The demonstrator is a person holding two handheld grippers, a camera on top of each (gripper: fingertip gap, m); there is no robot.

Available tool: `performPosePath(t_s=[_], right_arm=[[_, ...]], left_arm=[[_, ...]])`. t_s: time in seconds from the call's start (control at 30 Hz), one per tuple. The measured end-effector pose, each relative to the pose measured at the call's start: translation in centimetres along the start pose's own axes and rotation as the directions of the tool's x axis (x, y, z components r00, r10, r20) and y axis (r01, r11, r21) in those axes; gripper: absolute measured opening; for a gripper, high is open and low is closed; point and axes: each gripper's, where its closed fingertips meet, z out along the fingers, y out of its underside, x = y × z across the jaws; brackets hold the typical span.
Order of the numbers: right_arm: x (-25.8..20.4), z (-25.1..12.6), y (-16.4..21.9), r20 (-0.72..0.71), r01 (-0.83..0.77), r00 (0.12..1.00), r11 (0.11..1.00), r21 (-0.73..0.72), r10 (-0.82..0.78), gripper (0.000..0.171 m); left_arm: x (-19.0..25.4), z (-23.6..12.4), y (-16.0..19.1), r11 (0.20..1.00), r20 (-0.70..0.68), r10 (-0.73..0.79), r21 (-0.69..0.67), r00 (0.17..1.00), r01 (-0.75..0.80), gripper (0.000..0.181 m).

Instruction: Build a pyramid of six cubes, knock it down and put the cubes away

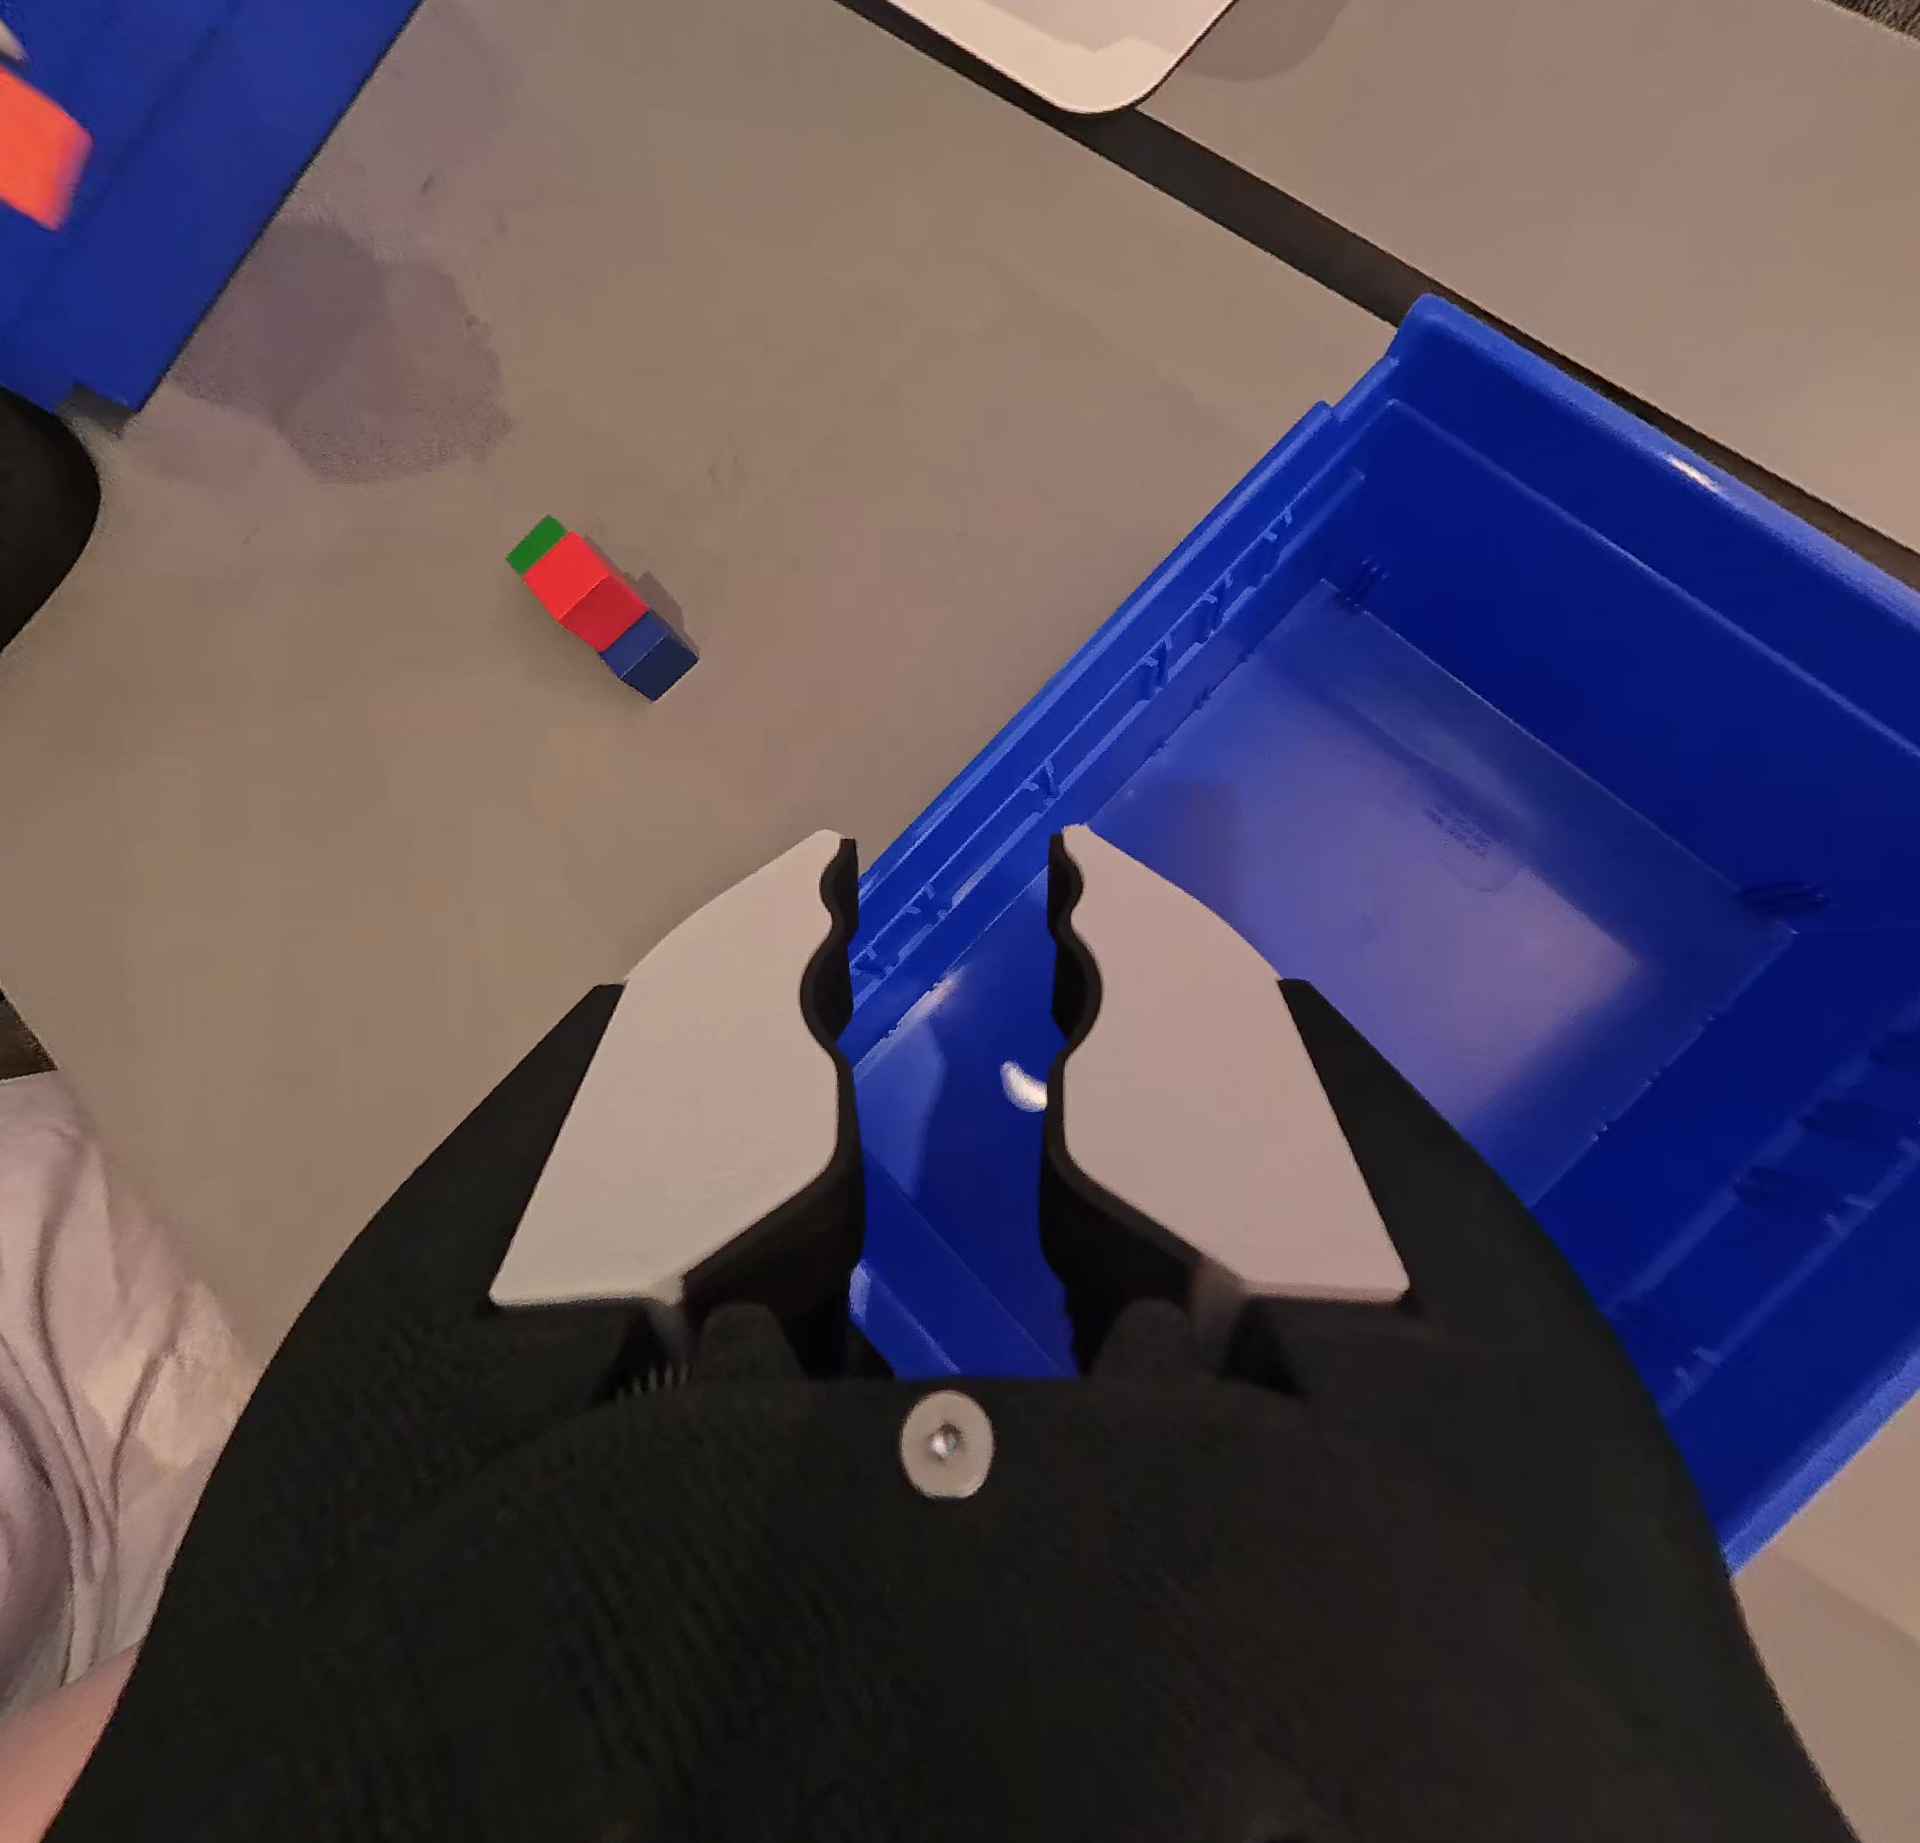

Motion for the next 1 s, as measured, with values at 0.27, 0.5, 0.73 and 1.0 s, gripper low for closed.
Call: performPosePath(t_s=[0.27,0.5,0.73,1.0], right_arm=[[0.2,-0.8,0.1,0.014,-0.002,1.000,1.000,0.029,0.002,0.036],[0.2,-0.9,0.1,0.024,0.001,1.000,0.999,0.035,-0.001,0.036],[0.2,-1.0,0.3,0.030,0.000,1.000,0.999,0.032,-0.001,0.036],[0.4,-0.8,0.4,0.034,-0.008,0.999,1.000,0.028,0.007,0.036]], left_arm=[[2.7,9.1,-0.6,0.984,-0.099,0.058,-0.163,0.993,-0.073,0.027],[2.9,12.1,-0.4,0.974,-0.133,0.050,-0.211,0.990,-0.077,0.027],[3.0,13.4,-0.4,0.970,-0.167,0.037,-0.231,0.985,-0.076,0.027],[3.3,13.7,-0.7,0.972,-0.188,0.036,-0.223,0.982,-0.078,0.027]])
